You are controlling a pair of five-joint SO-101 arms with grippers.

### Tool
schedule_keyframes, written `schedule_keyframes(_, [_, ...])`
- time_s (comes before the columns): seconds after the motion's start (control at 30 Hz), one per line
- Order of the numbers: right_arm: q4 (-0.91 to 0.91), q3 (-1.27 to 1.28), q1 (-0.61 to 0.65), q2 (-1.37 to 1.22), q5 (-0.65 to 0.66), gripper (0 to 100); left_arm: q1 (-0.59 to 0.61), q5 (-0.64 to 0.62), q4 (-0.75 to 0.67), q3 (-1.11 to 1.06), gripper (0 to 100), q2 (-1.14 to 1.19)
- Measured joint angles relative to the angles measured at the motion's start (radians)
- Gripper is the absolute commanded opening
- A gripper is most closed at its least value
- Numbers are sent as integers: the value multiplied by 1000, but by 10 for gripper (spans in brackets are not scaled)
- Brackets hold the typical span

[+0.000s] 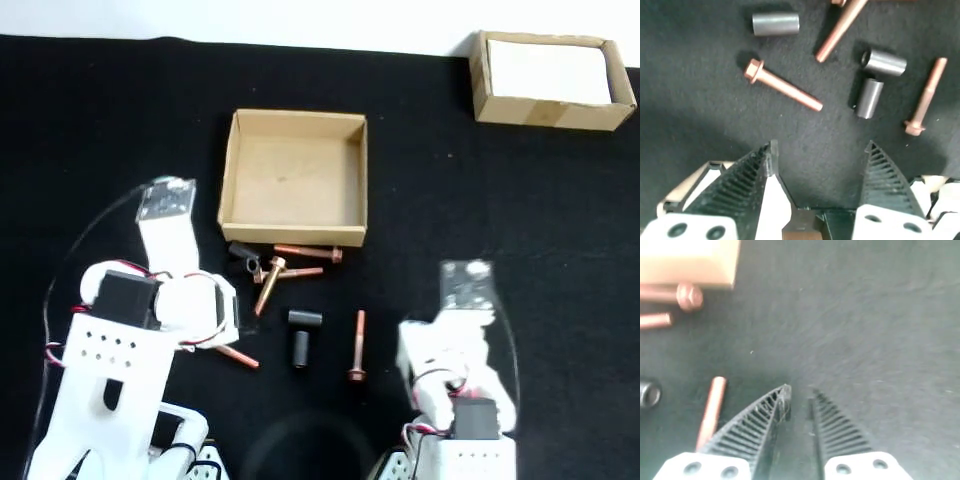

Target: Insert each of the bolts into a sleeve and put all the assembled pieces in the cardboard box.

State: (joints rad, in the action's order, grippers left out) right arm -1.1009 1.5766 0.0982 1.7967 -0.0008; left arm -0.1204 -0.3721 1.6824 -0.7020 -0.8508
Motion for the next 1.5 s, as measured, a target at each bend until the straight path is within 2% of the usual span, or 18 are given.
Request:
schedule_keyframes(0.23, [-267,-233,-11,2,0,163,3,23,-6,-57,274,0])
schedule_keyframes(0.37, [-376,-334,-8,-35,0,163,69,31,-6,-57,274,0])
schedule_keyframes(0.47, [-411,-437,-8,-141,-12,166,146,32,-6,-18,274,0])
schedule_keyframes(0.63, [-583,-764,9,-434,-189,166,219,31,49,87,274,0])
schedule_keyframes(0.7, [-624,-893,32,-571,-206,166,222,31,63,100,274,0])
schedule_keyframes(0.83, [-644,-945,55,-761,-146,166,288,31,72,101,274,0])
schedule_keyframes(0.97, [-626,-933,173,-879,-94,166,453,31,72,101,274,0])
schedule_keyframes(1.1, [-614,-918,373,-979,-227,166,629,32,72,87,274,0])
schedule_keyframes(1.2, [-588,-916,502,-1040,-281,166,689,32,72,18,274,0])
schedule_keyframes(1.5, [-394,-916,646,-1211,-295,163,795,32,9,-103,274,2])
